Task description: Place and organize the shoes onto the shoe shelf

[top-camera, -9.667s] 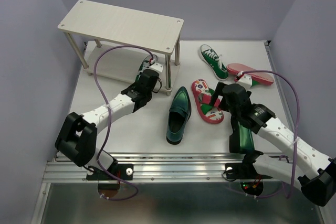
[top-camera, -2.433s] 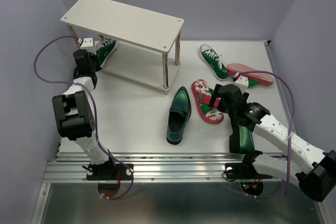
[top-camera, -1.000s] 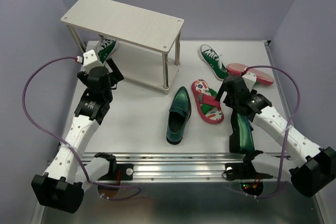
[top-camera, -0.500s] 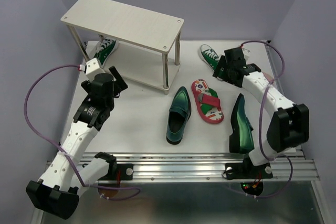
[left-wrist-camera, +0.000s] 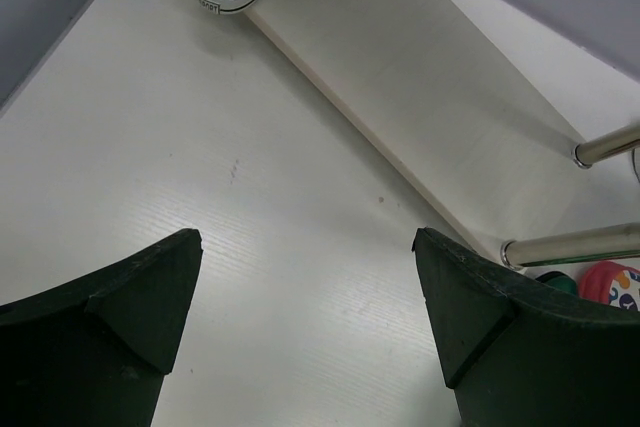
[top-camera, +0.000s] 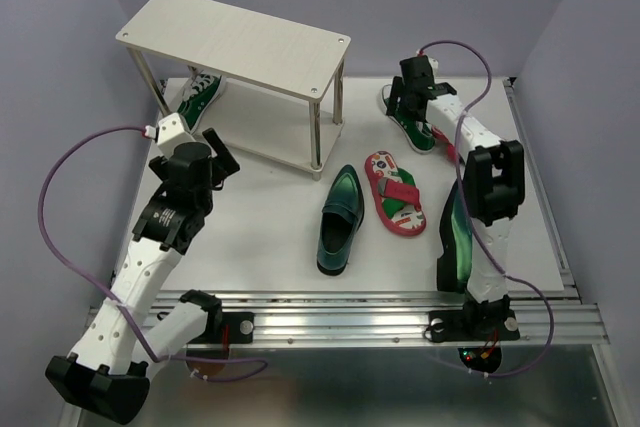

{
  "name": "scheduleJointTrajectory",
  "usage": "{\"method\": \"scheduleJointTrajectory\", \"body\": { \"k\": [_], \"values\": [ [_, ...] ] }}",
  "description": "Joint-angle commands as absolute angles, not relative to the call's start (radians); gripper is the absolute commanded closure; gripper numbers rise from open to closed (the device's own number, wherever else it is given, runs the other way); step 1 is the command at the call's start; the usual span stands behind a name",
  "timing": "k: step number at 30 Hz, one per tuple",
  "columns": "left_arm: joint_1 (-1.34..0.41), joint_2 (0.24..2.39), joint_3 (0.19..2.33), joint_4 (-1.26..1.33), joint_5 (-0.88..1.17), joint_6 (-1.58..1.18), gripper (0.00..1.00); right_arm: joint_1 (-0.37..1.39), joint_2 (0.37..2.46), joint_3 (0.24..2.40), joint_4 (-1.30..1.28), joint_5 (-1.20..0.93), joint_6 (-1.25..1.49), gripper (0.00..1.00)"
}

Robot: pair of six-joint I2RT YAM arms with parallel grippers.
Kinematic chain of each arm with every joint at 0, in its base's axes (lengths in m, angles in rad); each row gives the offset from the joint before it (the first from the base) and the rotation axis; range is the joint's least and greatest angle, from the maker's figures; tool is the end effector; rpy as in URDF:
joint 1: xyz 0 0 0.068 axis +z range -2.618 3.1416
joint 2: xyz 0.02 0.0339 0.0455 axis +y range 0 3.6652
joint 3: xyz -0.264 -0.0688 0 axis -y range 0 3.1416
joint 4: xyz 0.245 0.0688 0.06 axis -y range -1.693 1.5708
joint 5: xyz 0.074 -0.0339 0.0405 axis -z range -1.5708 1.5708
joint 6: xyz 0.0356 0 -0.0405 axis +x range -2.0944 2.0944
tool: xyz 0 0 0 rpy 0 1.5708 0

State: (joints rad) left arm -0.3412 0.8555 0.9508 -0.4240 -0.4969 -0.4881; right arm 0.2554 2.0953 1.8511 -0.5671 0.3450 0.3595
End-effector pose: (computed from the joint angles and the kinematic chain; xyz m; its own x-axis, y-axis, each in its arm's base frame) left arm 0.1797 -0.0458 0.3618 -0.2072 -0.3639 -0.9081 -0.2584 0.9157 -0.3079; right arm 0.4660 0.1092 0.2630 -0.6612 0.1695 -0.7308 0.2352 0.9719 0.0127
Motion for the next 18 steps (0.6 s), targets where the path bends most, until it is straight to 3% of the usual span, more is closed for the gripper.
{"method": "scheduleJointTrajectory", "body": {
  "k": [1, 4, 7, 8, 13, 18],
  "values": [
    [-0.348, 0.828, 1.0, -0.425, -0.505, -0.482, 0.01, 0.25, 2.242, 2.034, -0.649, 0.403, 0.293, 0.16],
    [-0.348, 0.831, 1.011, -0.44, -0.511, -0.476, 0.01, 0.25, 2.336, 2.141, -0.706, 0.396, 0.293, 0.23],
    [-0.348, 0.824, 1.003, -0.451, -0.522, -0.474, 0.01, 0.25, 2.342, 2.134, -0.704, 0.358, 0.308, 0.42],
    [-0.348, 0.821, 1.0, -0.451, -0.522, -0.476, 0.01, 0.25, 2.336, 2.12, -0.704, 0.348, 0.313, 0.56],
    [-0.348, 0.815, 0.992, -0.446, -0.508, -0.485, 0.01, 0.25, 2.211, 2.042, -0.652, 0.302, 0.319, 0.99],
    [-0.35, 0.824, 0.994, -0.437, -0.503, -0.483, 0.01, 0.25, 2.082, 1.999, -0.621, 0.259, 0.324, 0.99]
  ]
}}
